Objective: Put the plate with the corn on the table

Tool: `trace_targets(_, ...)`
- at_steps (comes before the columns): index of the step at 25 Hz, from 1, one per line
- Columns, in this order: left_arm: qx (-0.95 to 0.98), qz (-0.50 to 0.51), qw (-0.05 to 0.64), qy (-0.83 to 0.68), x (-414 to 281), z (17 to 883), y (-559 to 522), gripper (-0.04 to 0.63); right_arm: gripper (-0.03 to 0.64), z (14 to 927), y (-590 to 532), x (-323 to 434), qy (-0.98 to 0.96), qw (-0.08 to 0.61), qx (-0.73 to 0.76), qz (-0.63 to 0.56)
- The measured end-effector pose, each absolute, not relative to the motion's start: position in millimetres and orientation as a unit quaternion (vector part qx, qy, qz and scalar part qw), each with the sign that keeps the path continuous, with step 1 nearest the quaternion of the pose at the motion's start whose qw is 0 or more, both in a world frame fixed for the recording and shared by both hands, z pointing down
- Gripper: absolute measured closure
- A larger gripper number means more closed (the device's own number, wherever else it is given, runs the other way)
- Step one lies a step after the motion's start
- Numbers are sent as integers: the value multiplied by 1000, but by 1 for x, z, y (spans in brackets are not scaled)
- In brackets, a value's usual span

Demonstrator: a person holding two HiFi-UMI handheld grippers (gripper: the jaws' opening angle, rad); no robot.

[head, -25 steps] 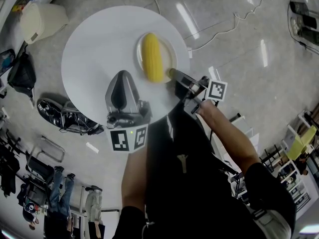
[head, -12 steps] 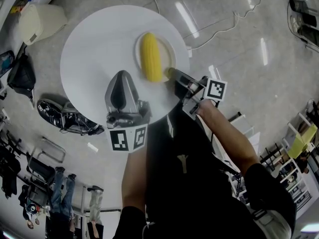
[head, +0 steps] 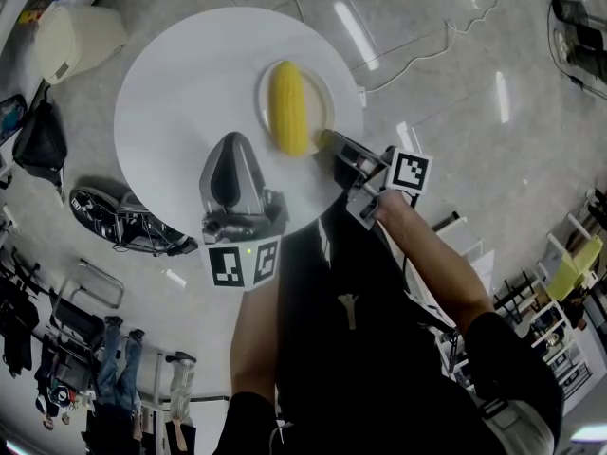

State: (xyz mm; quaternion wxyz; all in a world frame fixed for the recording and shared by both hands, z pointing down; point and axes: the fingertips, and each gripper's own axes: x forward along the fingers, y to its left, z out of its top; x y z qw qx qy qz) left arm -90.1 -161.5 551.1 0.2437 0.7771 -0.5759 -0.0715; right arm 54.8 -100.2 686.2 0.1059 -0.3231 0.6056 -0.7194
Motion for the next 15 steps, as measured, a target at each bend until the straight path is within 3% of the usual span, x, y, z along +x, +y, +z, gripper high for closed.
trace_targets(11, 777, -74, 244, -576, -90, 551, -159, 592, 565, 689, -100, 59, 599, 95, -338, -720)
trace_targets(15, 778, -73, 243, -574, -89, 549, -159, 592, 536, 687, -101, 60, 600, 90, -344, -717)
